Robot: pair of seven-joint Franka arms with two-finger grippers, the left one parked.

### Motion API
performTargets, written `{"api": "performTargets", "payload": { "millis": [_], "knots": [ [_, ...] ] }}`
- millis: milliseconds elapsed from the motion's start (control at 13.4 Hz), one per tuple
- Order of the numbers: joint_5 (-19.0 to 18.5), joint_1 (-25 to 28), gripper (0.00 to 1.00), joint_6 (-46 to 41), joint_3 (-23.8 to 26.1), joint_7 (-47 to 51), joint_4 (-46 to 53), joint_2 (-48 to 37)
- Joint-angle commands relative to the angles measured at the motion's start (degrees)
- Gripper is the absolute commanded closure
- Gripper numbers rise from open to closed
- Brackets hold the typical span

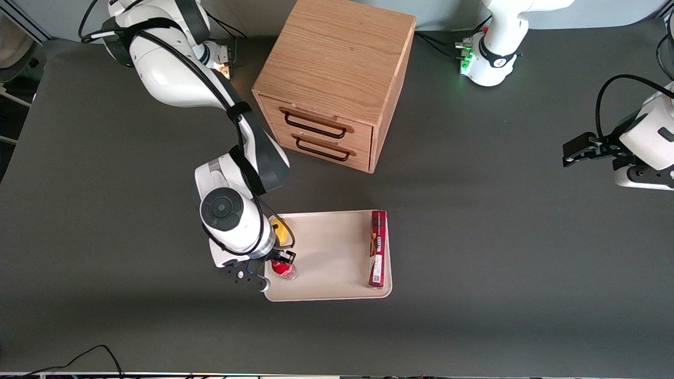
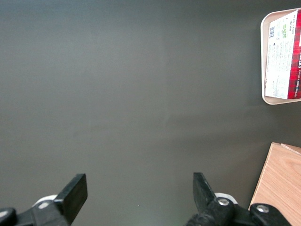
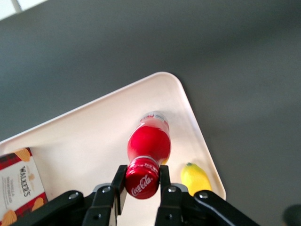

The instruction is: Place coke bottle on tray

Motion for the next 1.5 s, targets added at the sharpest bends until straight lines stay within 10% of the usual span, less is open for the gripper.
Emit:
{"api": "performTargets", "payload": {
  "millis": [0, 75, 299, 972, 1421],
  "knots": [
    [0.1, 0.6, 1.0, 1.9, -1.2, 1.4, 2.5, 1.4],
    [0.1, 0.4, 1.0, 2.5, -1.1, 1.4, 2.4, 1.6],
    [0.0, 0.5, 0.0, 3.3, -1.2, 1.0, 2.3, 2.1],
    [0.7, -1.1, 0.0, -8.6, -0.5, -0.1, 1.0, -5.7],
    [1.7, -13.2, 0.0, -11.1, 5.0, -15.8, -33.8, -38.0]
  ]
}}
